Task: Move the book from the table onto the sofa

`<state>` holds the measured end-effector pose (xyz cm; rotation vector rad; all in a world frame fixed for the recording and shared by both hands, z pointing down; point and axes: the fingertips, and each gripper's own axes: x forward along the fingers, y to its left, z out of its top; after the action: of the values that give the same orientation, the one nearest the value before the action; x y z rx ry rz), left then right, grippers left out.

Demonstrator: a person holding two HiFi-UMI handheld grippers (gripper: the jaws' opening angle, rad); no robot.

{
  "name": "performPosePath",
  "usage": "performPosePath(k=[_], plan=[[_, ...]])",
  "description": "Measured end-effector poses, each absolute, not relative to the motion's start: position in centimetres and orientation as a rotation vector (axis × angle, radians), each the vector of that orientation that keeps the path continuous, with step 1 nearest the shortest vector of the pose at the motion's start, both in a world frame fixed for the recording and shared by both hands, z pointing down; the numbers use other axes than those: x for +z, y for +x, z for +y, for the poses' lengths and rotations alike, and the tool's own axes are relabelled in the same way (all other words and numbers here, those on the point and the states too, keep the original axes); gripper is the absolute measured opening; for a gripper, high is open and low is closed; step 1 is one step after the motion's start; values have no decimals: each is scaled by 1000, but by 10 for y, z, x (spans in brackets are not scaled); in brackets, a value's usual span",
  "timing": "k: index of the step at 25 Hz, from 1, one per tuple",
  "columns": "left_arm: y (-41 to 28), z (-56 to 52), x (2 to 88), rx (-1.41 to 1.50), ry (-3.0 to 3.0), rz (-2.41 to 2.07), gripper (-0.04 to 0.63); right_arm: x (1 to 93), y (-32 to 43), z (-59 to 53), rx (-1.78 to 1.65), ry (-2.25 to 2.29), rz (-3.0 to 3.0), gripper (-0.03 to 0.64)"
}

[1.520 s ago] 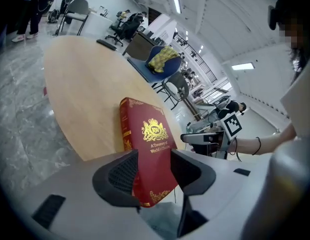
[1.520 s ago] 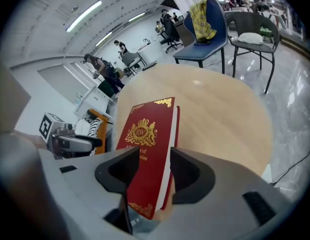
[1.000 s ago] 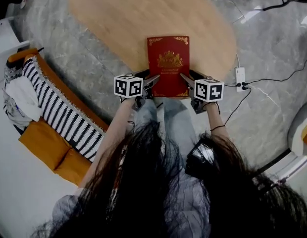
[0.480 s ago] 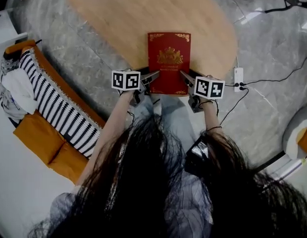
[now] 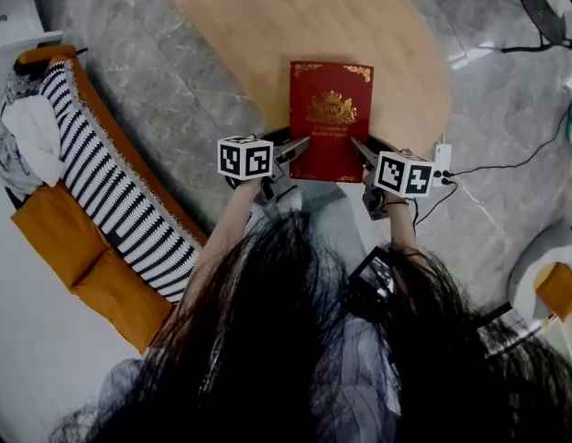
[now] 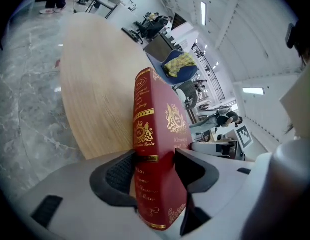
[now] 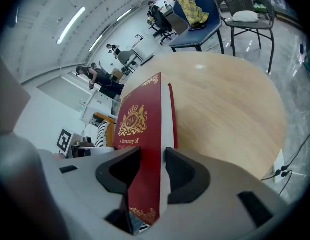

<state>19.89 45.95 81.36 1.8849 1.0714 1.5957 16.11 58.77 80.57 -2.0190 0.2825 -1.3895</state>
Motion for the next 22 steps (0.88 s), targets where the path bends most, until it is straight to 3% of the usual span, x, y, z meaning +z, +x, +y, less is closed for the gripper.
performPosePath(k=[11,22], plan=[[205,409,684,1356,2000,1076,251,677,181,540,-1358,-2139,470,167],[210,241,580,1082,2154,914,242,577,215,378,-1280,-2242,750,167]])
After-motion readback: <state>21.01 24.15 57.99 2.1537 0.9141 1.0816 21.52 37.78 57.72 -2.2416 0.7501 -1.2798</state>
